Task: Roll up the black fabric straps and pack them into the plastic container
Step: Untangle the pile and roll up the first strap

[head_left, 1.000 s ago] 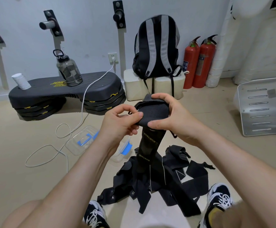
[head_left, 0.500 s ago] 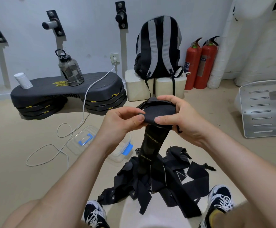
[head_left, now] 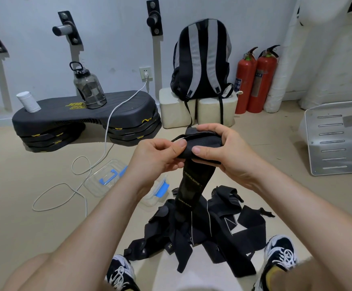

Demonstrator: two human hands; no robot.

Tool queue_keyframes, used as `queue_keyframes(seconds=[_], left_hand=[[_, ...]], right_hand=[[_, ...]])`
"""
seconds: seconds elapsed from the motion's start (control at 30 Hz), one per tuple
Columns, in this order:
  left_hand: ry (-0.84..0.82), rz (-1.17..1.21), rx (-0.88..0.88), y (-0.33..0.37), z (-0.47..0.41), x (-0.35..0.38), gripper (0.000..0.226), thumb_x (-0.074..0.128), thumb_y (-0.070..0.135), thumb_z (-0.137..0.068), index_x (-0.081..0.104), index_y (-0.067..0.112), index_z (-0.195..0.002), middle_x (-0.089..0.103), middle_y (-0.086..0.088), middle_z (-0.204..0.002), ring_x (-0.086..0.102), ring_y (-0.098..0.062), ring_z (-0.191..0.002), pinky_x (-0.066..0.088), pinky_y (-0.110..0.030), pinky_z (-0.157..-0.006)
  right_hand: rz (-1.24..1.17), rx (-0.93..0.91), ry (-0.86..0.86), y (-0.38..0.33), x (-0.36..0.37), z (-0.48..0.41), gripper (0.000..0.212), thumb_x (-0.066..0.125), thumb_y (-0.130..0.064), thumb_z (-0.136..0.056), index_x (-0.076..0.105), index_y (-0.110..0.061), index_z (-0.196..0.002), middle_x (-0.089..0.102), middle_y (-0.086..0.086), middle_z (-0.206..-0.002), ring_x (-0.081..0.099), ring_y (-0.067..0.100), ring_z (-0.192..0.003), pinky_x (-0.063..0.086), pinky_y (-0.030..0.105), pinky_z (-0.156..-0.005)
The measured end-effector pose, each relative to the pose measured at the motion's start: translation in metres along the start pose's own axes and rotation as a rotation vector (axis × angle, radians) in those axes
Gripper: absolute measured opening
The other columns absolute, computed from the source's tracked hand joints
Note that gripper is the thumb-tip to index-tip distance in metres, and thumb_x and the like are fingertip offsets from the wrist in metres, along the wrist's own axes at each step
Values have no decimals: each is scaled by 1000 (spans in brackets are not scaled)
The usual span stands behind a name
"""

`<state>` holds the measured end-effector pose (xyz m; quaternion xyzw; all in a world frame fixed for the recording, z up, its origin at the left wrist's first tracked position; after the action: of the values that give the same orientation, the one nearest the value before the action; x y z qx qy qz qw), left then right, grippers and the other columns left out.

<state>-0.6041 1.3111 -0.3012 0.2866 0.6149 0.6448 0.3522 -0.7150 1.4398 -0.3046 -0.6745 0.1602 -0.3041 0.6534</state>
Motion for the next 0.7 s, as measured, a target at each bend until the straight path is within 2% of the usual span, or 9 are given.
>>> queue_keyframes(seconds=[0.13, 0.23, 0.37, 0.5, 0.63, 0.7], left_hand=[[51, 87, -126, -6, -1, 6, 31, 72, 32, -86, 64, 2, -83, 63, -7, -58, 58, -10, -48, 46, -15, -46], [81, 131, -199, -10, -3, 7, 31, 74, 32, -85, 64, 3, -89, 60, -5, -54, 54, -9, -43, 43, -14, -41], [84, 108, -258, -14, -6, 5, 29, 76, 33, -83, 63, 8, -78, 57, -2, -51, 49, -7, -40, 39, -14, -38], [69, 37, -253, -17, -8, 5, 32, 75, 37, -84, 61, 10, -75, 55, 0, -47, 47, -6, -38, 37, -13, -37], [-17, -159, -234, -13, -8, -4, 42, 70, 51, -83, 51, 17, -68, 48, 3, -51, 41, -8, -42, 30, -16, -42], [-43, -241, -214, -6, -7, -13, 45, 64, 61, -82, 49, 19, -75, 50, 3, -59, 43, -10, -51, 32, -19, -50]], right_hand=[[85, -20, 12, 0, 2, 2, 50, 73, 4, -83, 56, -11, -127, 61, 18, -126, 66, 29, -111, 60, 36, -85], [256, -84, 28, 1, 4, 2, 55, 81, -7, -78, 57, -16, -127, 65, 8, -123, 64, 23, -115, 54, 40, -98], [261, -89, 41, 5, 7, 0, 58, 84, -12, -70, 60, -19, -123, 69, 7, -118, 66, 21, -112, 50, 44, -104], [204, -66, 27, 6, 8, 1, 48, 78, 3, -78, 61, -20, -117, 69, 14, -117, 67, 27, -110, 53, 46, -100], [102, -14, 33, 4, 10, 2, 43, 71, 9, -82, 61, -16, -116, 65, 20, -120, 69, 29, -106, 60, 35, -84], [98, -24, 38, 0, 8, 1, 41, 70, 10, -82, 62, -16, -113, 65, 21, -119, 70, 28, -102, 60, 32, -78]])
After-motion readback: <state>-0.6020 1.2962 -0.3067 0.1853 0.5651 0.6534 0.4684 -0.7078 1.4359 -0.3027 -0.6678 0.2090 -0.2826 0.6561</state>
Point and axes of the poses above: each hand's wrist, its own z-axis away from the middle knuckle, its own x-axis out of the palm, y = z × x, the point moved 3 cm from there along -z, towards the middle knuckle
